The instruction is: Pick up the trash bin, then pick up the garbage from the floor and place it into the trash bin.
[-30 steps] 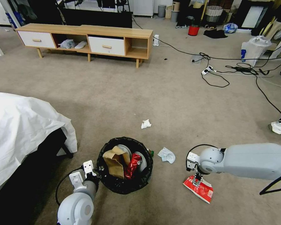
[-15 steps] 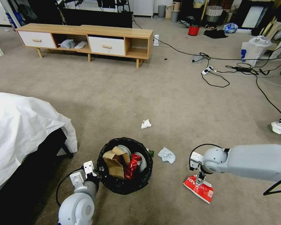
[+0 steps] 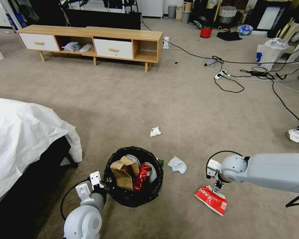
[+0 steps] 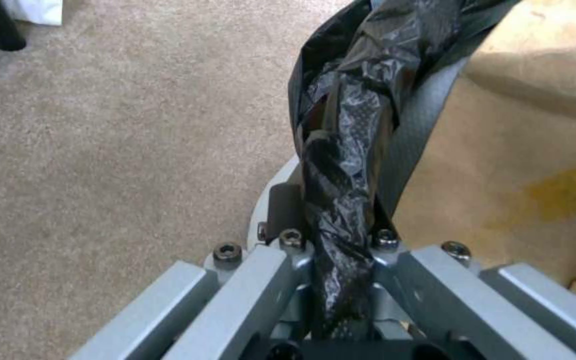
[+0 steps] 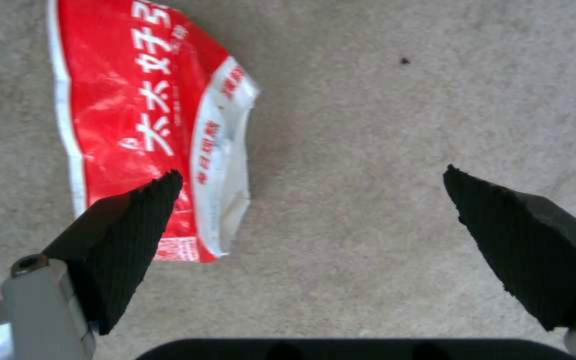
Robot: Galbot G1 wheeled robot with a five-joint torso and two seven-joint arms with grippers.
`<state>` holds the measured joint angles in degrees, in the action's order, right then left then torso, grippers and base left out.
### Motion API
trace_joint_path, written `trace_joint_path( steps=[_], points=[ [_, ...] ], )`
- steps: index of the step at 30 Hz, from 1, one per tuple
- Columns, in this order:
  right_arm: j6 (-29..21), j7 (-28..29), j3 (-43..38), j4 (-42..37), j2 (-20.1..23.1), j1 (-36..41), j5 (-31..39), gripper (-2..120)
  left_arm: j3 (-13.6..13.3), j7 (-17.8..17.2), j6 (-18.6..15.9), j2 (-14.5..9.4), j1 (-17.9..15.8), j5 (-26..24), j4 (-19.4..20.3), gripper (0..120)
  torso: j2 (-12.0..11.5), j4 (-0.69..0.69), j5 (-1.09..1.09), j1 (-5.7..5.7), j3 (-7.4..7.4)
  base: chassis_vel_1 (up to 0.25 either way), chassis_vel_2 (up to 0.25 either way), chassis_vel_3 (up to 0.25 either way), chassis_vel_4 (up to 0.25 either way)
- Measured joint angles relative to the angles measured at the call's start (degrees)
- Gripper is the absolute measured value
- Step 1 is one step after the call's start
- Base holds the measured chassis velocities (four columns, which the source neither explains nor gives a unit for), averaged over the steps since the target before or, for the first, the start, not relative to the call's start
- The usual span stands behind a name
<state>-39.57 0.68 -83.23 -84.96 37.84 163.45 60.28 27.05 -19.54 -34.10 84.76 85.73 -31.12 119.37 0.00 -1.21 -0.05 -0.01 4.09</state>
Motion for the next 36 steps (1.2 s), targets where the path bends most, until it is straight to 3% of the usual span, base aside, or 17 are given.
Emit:
trace_joint_path(
  steps=[23,36],
  points=[
    [0.4,-0.5,4.0,-2.2,-6.0,-7.9,-0.7,100,-0.3,0.3,0.2,1.0,0.3,0.9,0.4,2,0.0,-0.02,-0.01,0.0,0.0,0.0,0.0,0.0,0.0],
    [0.1,0.6,4.1,-2.7,-2.7,-7.0,0.4,100,0.1,0.4,0.4,0.7,0.4,0.8,0.6,2,0.0,0.0,-0.01,0.0,0.0,0.0,0.0,0.0,0.0]
  ],
)
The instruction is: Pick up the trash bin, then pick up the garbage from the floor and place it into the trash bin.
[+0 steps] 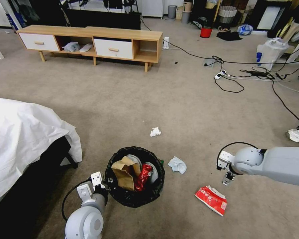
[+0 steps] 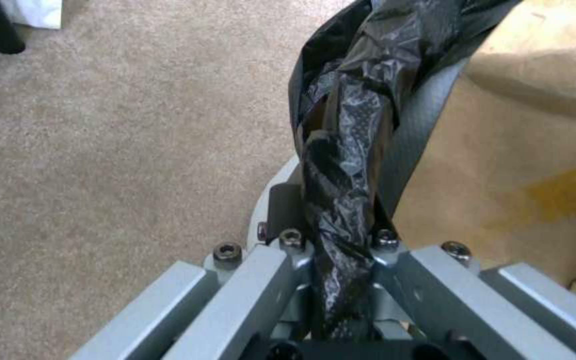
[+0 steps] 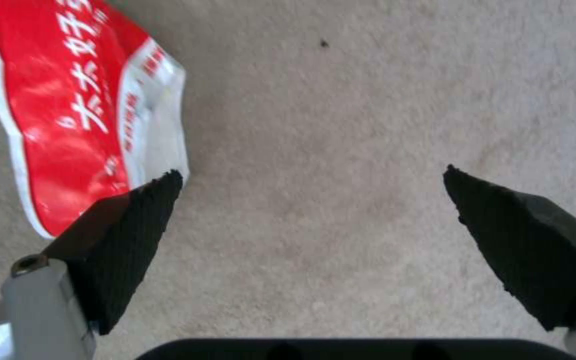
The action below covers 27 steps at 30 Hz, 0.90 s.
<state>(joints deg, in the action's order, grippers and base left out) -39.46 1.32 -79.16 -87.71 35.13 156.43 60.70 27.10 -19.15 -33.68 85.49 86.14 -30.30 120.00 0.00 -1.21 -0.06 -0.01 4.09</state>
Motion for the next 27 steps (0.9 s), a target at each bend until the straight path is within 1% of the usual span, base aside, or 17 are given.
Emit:
trace_joint_path(
  steps=[5,13,27],
  points=[
    [-0.2,0.4,-0.1,0.4,1.9,0.5,0.8,100,0.2,0.0,0.1,-0.3,-0.2,-0.3,0.0,2,0.0,0.0,0.0,0.0,0.0,0.0,0.0,0.0,0.0],
    [-0.4,0.9,-0.4,0.7,3.2,1.1,1.6,100,0.3,0.0,0.1,-0.6,-0.4,-0.8,0.0,2,0.0,-0.01,0.0,0.0,0.0,0.0,0.0,0.0,0.0],
    [-1.0,1.9,-2.1,2.2,6.5,6.0,2.0,100,0.6,-0.1,0.1,-1.2,-1.1,-1.7,-0.4,2,0.0,-0.01,-0.01,0.0,0.0,0.0,0.0,0.0,0.0]
  ],
)
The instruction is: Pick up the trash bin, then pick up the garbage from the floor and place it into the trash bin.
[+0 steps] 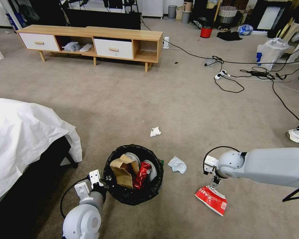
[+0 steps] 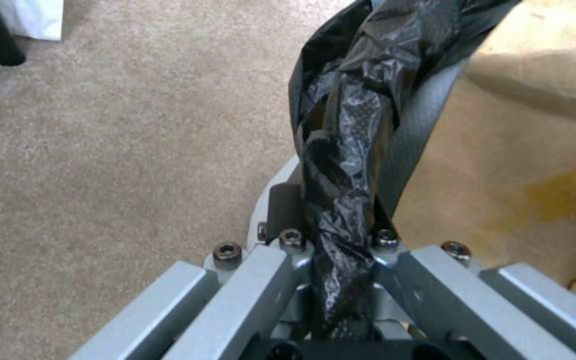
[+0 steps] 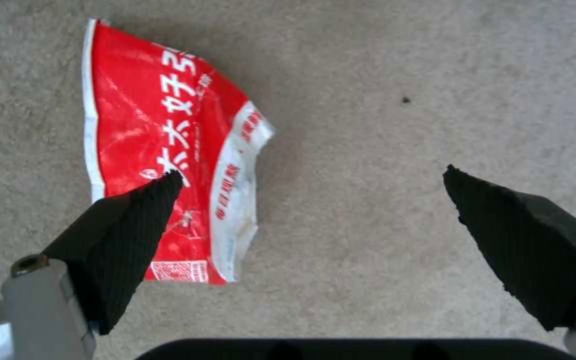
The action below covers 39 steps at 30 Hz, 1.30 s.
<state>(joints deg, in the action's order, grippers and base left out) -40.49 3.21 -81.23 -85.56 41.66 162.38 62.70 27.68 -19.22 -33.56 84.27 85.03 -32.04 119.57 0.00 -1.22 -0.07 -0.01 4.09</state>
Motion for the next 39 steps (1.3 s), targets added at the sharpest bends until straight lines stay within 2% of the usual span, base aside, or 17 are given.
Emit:
trace_joint_path(
  steps=[20,39],
  points=[
    [1.0,-2.3,-2.5,7.1,5.5,6.3,-2.9,100,0.7,-0.1,0.0,0.4,-0.6,-0.1,-1.1,2,0.0,0.0,0.01,0.0,0.0,0.0,0.0,0.0,0.0],
    [2.3,-3.1,-0.8,10.3,8.4,6.4,-3.0,100,0.9,-0.2,0.0,0.2,-2.0,-1.1,-2.6,2,0.0,0.0,0.01,0.0,0.0,0.0,0.0,0.0,0.0]
  ],
)
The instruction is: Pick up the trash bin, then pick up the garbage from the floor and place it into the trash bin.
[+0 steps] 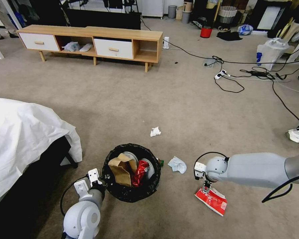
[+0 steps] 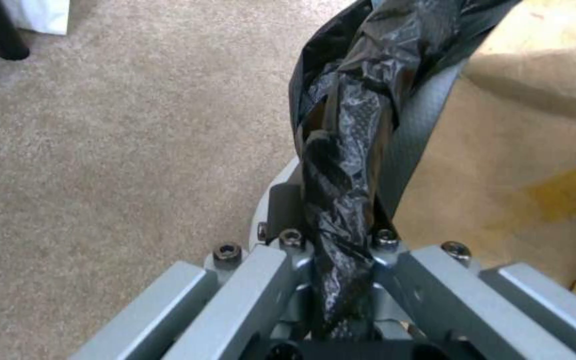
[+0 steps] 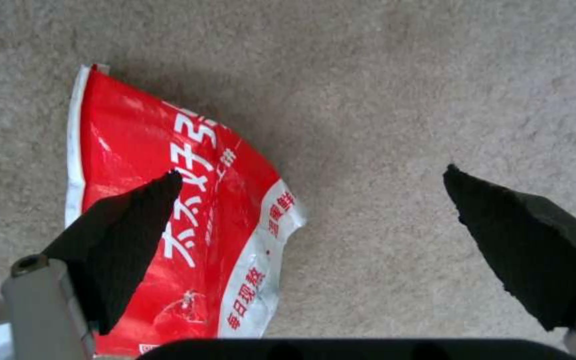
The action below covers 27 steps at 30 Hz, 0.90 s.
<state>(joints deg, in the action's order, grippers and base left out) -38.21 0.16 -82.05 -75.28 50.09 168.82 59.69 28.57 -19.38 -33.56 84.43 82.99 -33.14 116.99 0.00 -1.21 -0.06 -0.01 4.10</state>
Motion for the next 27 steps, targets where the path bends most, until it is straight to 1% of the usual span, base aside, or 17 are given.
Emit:
trace_joint_path(
  steps=[16,27],
  points=[
    [0.6,0.0,0.8,1.6,0.7,0.0,0.0,100,0.0,0.0,0.1,-0.3,-0.1,-0.4,-0.3,2,0.0,0.0,0.0,0.0,0.0,0.0,0.0,0.0,0.0],
    [0.7,0.2,1.1,1.1,0.8,0.0,0.8,100,0.0,0.0,0.3,-0.2,-0.3,-0.2,-0.8,2,0.0,0.0,0.01,0.0,0.0,0.0,0.0,0.0,0.0]
  ],
)
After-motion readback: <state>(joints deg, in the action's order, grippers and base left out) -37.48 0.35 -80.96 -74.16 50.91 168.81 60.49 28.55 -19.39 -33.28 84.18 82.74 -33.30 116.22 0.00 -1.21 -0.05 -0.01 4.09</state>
